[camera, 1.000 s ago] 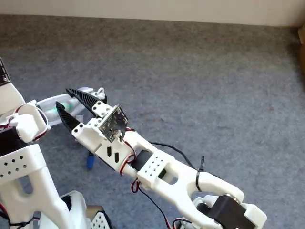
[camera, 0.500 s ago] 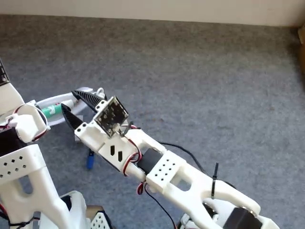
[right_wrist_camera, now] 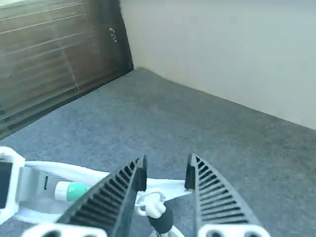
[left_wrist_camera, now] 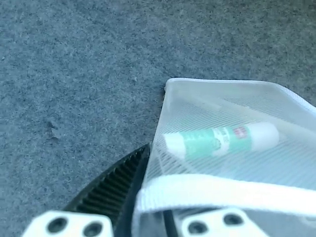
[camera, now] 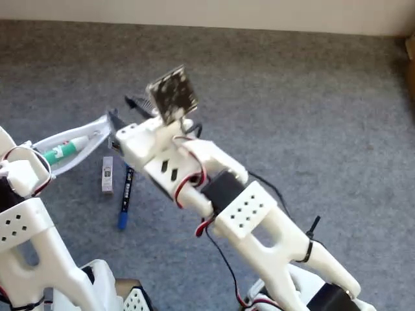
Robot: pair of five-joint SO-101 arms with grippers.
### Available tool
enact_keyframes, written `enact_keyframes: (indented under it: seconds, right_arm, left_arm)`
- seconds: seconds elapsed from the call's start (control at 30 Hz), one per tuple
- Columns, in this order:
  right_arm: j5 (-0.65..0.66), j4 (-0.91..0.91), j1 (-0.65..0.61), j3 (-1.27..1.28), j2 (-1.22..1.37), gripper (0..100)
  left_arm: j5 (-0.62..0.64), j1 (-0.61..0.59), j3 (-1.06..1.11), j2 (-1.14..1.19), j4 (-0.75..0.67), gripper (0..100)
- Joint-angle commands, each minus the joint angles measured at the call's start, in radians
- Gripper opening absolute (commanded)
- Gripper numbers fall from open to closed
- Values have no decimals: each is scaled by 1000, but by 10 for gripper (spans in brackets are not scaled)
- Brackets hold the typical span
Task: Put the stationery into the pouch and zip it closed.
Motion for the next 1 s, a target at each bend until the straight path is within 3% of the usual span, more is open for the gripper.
enact_keyframes:
  seconds: [0.0, 0.23, 0.6, 0.8, 0.97]
  right_arm:
    - [-14, 74, 44, -114, -45, 128]
    - [-14, 189, 71, -243, 93, 128]
    - [-18, 587, 71, -545, 426, 127]
    - [-226, 631, 99, -530, 479, 127]
    - [-262, 602, 131, -437, 547, 127]
  left_arm:
    - [14, -24, -18, 16, -14, 11]
    - [17, -94, -21, 16, -34, 11]
    - [17, -90, -16, 16, -34, 11]
    - [17, -94, -16, 16, -35, 11]
    - [17, -94, -18, 16, -35, 11]
